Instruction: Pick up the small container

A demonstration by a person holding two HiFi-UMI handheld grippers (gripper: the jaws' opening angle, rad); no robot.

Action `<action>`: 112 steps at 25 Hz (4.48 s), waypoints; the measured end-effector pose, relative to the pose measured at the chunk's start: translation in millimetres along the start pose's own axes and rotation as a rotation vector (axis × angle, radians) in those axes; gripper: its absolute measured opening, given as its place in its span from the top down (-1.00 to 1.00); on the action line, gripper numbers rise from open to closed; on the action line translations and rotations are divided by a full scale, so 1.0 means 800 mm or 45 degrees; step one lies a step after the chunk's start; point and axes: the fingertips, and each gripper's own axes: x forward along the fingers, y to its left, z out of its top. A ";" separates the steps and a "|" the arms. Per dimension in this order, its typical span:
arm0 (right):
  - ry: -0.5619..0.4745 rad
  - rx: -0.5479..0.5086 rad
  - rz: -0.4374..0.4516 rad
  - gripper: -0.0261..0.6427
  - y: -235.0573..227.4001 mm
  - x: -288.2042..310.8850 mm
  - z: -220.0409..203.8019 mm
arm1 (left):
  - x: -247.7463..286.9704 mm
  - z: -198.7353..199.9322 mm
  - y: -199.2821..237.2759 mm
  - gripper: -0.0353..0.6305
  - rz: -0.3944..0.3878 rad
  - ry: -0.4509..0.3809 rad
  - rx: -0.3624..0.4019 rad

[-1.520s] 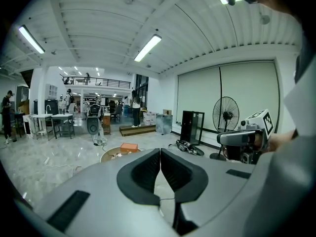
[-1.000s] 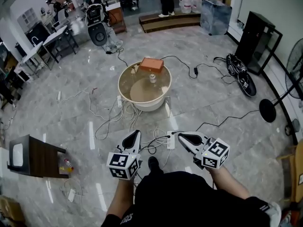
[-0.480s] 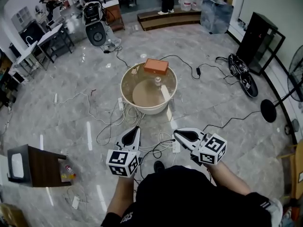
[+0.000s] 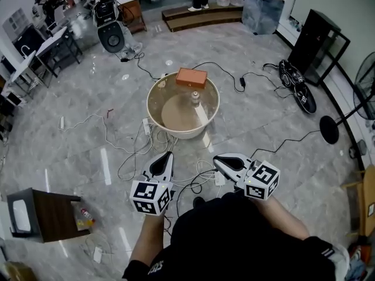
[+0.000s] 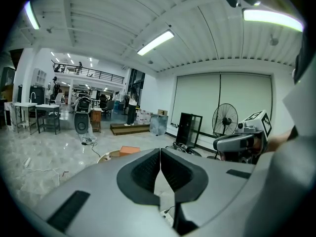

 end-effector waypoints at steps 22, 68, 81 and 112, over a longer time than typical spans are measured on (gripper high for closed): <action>0.018 0.114 0.048 0.88 -0.176 -0.022 0.015 | 0.138 0.069 0.008 0.84 0.124 0.042 0.060; -0.015 0.360 -0.400 0.88 -0.465 0.418 0.119 | 0.496 0.104 0.410 0.84 -0.388 0.292 0.101; 0.027 0.382 -0.462 0.88 -0.624 0.373 0.057 | 0.678 0.027 0.342 0.83 -0.505 0.386 0.084; 0.221 0.611 -0.424 0.88 -0.826 0.437 -0.283 | 0.953 -0.312 0.362 -0.05 -0.519 0.371 0.106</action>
